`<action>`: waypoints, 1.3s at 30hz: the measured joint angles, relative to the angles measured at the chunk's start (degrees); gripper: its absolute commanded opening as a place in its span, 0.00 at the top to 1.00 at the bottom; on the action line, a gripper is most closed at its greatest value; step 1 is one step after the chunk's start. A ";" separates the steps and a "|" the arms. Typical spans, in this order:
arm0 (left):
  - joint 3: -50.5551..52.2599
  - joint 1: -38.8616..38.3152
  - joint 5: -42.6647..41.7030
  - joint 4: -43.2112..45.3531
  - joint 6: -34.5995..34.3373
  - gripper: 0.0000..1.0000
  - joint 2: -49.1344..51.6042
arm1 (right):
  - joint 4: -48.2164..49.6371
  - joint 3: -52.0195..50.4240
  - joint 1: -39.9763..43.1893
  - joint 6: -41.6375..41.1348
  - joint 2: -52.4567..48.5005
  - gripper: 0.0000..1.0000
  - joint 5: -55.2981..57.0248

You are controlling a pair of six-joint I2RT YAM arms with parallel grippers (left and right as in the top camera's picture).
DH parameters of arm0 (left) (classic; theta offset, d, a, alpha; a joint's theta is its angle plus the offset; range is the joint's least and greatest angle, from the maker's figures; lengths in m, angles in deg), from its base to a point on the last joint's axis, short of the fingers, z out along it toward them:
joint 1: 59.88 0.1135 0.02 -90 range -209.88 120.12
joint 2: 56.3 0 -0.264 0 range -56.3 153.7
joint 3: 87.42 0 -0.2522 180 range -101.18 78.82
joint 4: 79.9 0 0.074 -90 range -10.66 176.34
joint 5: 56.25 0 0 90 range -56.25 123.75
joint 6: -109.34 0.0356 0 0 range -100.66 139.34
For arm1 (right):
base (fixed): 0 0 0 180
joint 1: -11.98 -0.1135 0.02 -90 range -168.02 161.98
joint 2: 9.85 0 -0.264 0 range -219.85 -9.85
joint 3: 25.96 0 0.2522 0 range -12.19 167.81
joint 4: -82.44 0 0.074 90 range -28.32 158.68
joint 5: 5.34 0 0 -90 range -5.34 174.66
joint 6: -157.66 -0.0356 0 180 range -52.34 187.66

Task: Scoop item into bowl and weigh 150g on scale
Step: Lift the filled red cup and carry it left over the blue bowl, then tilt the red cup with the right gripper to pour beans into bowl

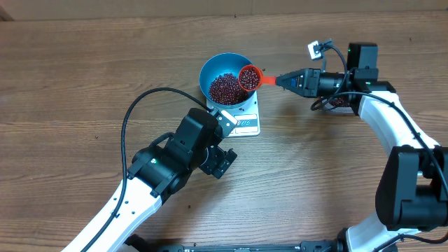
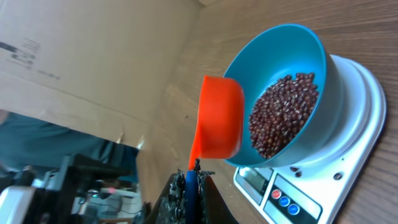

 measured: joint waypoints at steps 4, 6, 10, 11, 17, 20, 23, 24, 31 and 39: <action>0.00 0.00 0.00 -0.02 0.00 0.01 0.00 | 1.97 0.00 -1.66 -0.13 0.00 0.96 3.06; 0.00 0.00 0.00 -0.02 0.00 0.01 0.00 | 2.73 0.00 -2.89 -0.20 0.00 0.96 5.64; 0.00 0.00 0.00 0.00 0.02 0.01 0.00 | 4.09 0.00 -5.38 -0.07 0.00 0.96 10.91; 0.00 0.00 0.00 0.00 0.02 0.01 0.00 | 4.46 0.00 -5.88 0.02 0.00 0.96 11.87; 0.00 0.00 0.00 0.00 0.00 0.01 0.00 | 6.32 0.00 -8.63 0.24 0.00 0.96 17.18; 0.00 0.00 0.02 0.00 0.00 0.01 0.00 | 6.43 0.00 -9.25 0.28 0.00 0.96 19.89; 0.00 0.00 0.00 0.00 0.00 0.00 0.00 | 6.43 0.00 -9.29 1.14 0.00 0.96 21.92; 0.00 0.00 0.00 0.00 0.00 0.00 0.00 | 6.45 0.00 -9.29 1.46 0.00 0.96 22.36; 0.00 0.00 0.00 0.00 0.00 0.01 0.00 | 6.51 0.00 -9.29 6.97 0.00 0.96 23.85; 0.00 0.00 0.00 -0.02 0.00 0.01 0.00 | 7.89 0.00 -9.29 10.69 0.00 0.96 25.14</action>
